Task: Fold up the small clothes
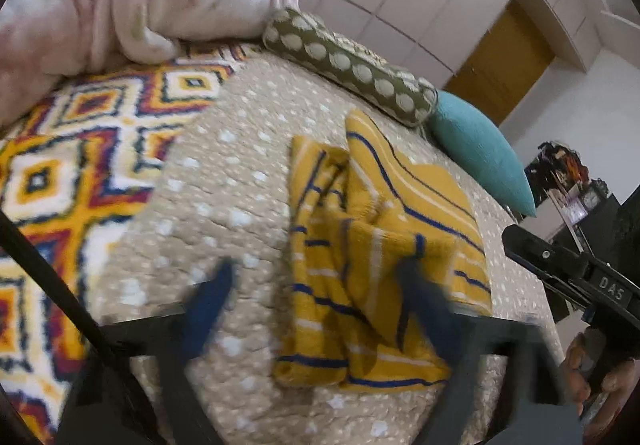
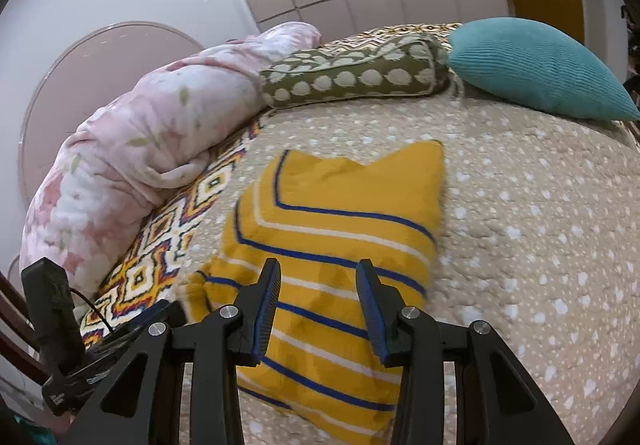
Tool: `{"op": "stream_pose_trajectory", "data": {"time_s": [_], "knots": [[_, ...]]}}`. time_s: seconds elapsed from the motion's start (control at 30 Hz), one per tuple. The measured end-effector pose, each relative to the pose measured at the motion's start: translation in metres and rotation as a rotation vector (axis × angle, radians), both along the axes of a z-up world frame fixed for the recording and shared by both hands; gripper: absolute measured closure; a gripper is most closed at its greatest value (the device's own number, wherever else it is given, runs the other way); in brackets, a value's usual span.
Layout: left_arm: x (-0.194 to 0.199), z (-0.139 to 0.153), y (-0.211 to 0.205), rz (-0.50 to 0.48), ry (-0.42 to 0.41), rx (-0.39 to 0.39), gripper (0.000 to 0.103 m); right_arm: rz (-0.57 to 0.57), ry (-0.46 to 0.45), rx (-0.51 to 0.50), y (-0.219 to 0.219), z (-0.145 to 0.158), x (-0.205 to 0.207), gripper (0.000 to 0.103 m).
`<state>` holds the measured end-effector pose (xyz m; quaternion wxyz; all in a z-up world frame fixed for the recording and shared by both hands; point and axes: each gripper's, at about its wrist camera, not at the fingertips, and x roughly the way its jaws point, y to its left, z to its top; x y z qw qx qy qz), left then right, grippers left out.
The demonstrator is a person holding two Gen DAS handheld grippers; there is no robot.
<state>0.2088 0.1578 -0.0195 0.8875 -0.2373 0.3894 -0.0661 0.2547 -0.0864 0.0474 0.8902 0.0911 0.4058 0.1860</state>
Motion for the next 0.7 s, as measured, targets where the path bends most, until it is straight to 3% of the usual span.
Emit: {"op": "stream_pose_trajectory", "data": {"time_s": [0.03,0.23,0.37,0.43,0.57,0.6,0.63,0.67,0.7], "knots": [[0.005,-0.004,-0.001,-0.006,0.029,-0.017,0.102,0.001,0.001,-0.003,0.0,0.0,0.001,0.059],[-0.015,-0.007,0.018,0.066,0.051,-0.111,0.103,0.075,-0.014,-0.046,0.031,0.009,0.017,0.059],[-0.03,-0.003,0.027,0.098,0.043,-0.118,0.103,0.153,0.025,-0.065,0.067,0.005,0.042,0.059],[-0.029,-0.003,0.027,0.108,0.047,-0.081,0.103,0.156,0.069,-0.082,0.083,-0.004,0.06,0.058],[-0.032,-0.002,0.035,0.13,0.041,-0.077,0.103,0.122,0.118,-0.163,0.109,-0.022,0.087,0.047],[-0.033,-0.001,0.039,0.144,0.04,-0.077,0.103,0.114,0.123,-0.202,0.115,-0.026,0.091,0.051],[-0.033,-0.001,0.042,0.156,0.039,-0.074,0.102,0.124,0.138,-0.257,0.123,-0.031,0.095,0.086],[-0.034,0.0,0.046,0.172,0.036,-0.065,0.102,0.154,0.149,-0.292,0.13,-0.034,0.097,0.096],[-0.035,0.002,0.05,0.189,0.03,-0.052,0.102,0.175,0.129,-0.331,0.138,-0.034,0.095,0.096]]}}
